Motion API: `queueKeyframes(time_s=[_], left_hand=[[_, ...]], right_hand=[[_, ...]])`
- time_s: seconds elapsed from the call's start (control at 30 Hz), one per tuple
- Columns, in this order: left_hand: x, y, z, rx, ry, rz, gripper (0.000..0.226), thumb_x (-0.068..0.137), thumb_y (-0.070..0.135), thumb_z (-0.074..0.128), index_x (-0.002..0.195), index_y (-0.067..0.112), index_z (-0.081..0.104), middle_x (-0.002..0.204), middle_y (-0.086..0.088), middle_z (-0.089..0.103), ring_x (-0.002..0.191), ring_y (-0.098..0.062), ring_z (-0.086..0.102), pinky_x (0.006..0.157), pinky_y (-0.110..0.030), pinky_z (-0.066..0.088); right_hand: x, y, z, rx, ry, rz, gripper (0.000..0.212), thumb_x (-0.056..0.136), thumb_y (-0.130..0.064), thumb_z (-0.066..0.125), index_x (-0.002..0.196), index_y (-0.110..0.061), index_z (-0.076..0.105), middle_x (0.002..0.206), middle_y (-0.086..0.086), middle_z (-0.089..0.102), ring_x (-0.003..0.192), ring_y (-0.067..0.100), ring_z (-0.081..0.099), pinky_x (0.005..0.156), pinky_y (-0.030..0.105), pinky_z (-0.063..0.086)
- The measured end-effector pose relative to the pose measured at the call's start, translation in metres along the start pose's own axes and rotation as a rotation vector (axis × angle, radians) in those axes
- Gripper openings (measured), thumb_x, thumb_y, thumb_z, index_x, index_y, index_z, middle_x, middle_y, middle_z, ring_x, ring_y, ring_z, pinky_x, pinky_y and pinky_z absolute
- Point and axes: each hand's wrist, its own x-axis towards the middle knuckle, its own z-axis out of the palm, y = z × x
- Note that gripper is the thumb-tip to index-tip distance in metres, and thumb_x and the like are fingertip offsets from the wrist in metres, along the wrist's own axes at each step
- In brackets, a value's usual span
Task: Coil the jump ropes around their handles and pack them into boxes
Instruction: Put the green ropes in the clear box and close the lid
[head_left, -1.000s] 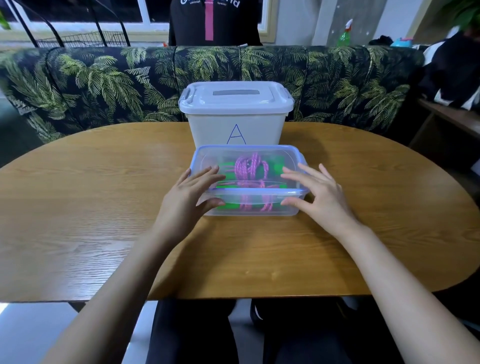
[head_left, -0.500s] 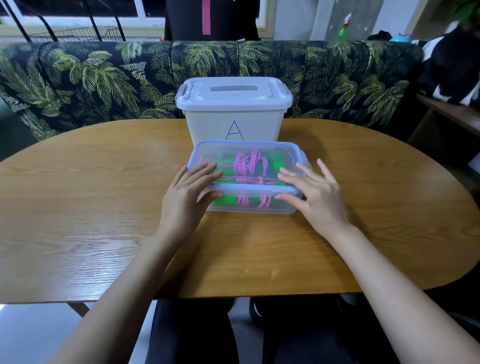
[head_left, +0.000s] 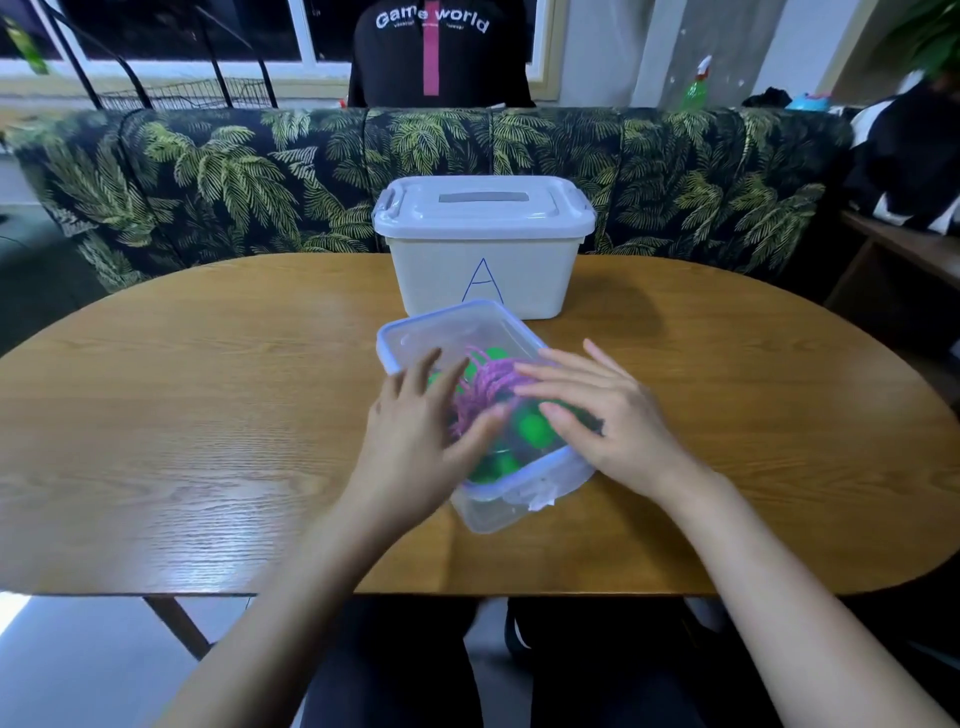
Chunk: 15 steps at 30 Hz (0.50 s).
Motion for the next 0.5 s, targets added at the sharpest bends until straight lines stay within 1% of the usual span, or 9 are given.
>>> queueKeyframes(time_s=[0.07,0.1,0.13,0.17,0.23,0.27,0.33,0.4,0.5], left_hand=[[-0.012,0.0,0.002,0.02,-0.146,0.082,0.102,0.063,0.092,0.036,0.15,0.04,0.035,0.163,0.001,0.021,0.152,-0.028,0.004,0.121,-0.05,0.017],[-0.014,-0.004,0.004,0.049,-0.198,0.115,0.105,0.059,0.096,0.037,0.15,0.044,0.032,0.164,0.003,0.017,0.153,-0.026,-0.005,0.123,-0.05,0.013],[-0.011,-0.008,0.005,0.065,-0.222,0.142,0.107,0.056,0.099,0.036,0.149,0.047,0.03,0.164,0.005,0.015,0.152,-0.025,-0.009,0.122,-0.05,0.011],[-0.006,-0.013,0.004,0.081,-0.226,0.168,0.108,0.055,0.101,0.032,0.149,0.049,0.03,0.164,0.007,0.014,0.153,-0.023,-0.009,0.122,-0.052,0.009],[0.01,-0.022,0.002,0.092,-0.223,0.224,0.104,0.057,0.101,0.025,0.147,0.049,0.032,0.163,0.011,0.016,0.153,-0.017,-0.002,0.121,-0.053,0.005],[0.016,-0.027,0.002,0.063,-0.216,0.26,0.1,0.063,0.098,0.027,0.147,0.045,0.036,0.162,0.012,0.021,0.152,-0.012,0.005,0.122,-0.053,0.007],[0.024,-0.035,0.007,-0.043,-0.192,0.324,0.086,0.078,0.087,0.033,0.145,0.035,0.044,0.157,0.014,0.033,0.149,-0.004,0.018,0.121,-0.051,0.021],[0.026,-0.042,0.014,-0.111,-0.189,0.327,0.077,0.086,0.079,0.035,0.147,0.033,0.043,0.157,0.017,0.033,0.148,0.0,0.018,0.118,-0.046,0.032],[0.025,-0.046,0.019,-0.116,-0.184,0.34,0.077,0.084,0.079,0.039,0.148,0.037,0.038,0.158,0.02,0.029,0.148,0.002,0.015,0.117,-0.042,0.033]], right_hand=[[-0.01,0.014,-0.005,-0.032,-0.053,0.056,0.038,0.098,-0.049,0.044,0.125,-0.035,0.067,0.138,-0.018,0.057,0.137,-0.001,0.042,0.122,0.044,0.021],[-0.015,0.017,-0.006,-0.016,-0.08,0.07,0.043,0.097,-0.056,0.042,0.13,-0.036,0.063,0.142,-0.019,0.053,0.139,0.0,0.038,0.122,0.043,0.019],[-0.019,0.019,-0.005,-0.008,-0.104,0.07,0.049,0.096,-0.062,0.041,0.134,-0.037,0.059,0.146,-0.019,0.049,0.142,0.0,0.035,0.123,0.042,0.018],[-0.022,0.02,-0.004,-0.026,-0.115,0.061,0.057,0.093,-0.067,0.042,0.138,-0.037,0.055,0.149,-0.018,0.046,0.144,0.001,0.032,0.123,0.041,0.017],[-0.025,0.024,-0.002,-0.114,-0.116,0.045,0.069,0.087,-0.074,0.045,0.144,-0.036,0.046,0.153,-0.015,0.041,0.146,0.004,0.029,0.122,0.044,0.016],[-0.025,0.025,-0.002,-0.159,-0.108,0.049,0.073,0.085,-0.076,0.045,0.145,-0.036,0.044,0.154,-0.014,0.04,0.146,0.005,0.028,0.122,0.046,0.016],[-0.026,0.026,-0.002,-0.213,-0.098,0.079,0.077,0.084,-0.079,0.042,0.147,-0.034,0.042,0.155,-0.012,0.037,0.147,0.005,0.025,0.122,0.049,0.015],[-0.025,0.024,-0.002,-0.23,-0.099,0.111,0.078,0.084,-0.08,0.039,0.148,-0.034,0.041,0.156,-0.013,0.033,0.147,0.004,0.022,0.123,0.049,0.011],[-0.025,0.022,-0.001,-0.232,-0.105,0.125,0.077,0.084,-0.078,0.04,0.148,-0.036,0.04,0.157,-0.017,0.029,0.148,0.002,0.018,0.123,0.047,0.005]])
